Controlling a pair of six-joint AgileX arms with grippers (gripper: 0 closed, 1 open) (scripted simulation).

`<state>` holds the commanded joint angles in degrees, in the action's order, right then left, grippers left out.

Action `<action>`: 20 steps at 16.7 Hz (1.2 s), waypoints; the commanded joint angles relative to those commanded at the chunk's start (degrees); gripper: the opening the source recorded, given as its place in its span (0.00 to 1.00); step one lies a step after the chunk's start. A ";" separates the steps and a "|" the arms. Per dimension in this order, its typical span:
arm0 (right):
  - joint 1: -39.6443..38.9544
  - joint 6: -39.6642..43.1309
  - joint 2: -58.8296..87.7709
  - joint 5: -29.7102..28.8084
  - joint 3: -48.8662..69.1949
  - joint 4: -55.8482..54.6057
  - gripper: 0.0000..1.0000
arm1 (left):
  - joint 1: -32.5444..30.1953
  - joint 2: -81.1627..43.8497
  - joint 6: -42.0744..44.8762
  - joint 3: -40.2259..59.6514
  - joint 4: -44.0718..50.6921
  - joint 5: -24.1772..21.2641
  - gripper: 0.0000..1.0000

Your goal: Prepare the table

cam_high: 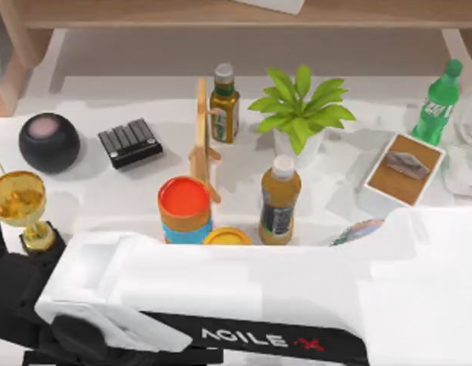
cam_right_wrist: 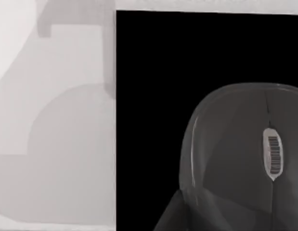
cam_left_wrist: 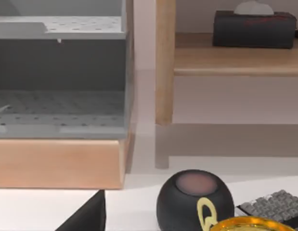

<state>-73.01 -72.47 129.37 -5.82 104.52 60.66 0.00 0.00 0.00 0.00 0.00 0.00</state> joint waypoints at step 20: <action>-0.08 -0.16 1.22 0.01 -1.22 0.43 0.98 | 0.00 0.00 0.00 0.00 0.00 0.00 1.00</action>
<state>-73.08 -72.63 130.59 -5.81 103.29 61.09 0.00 0.00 0.00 0.00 0.00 0.00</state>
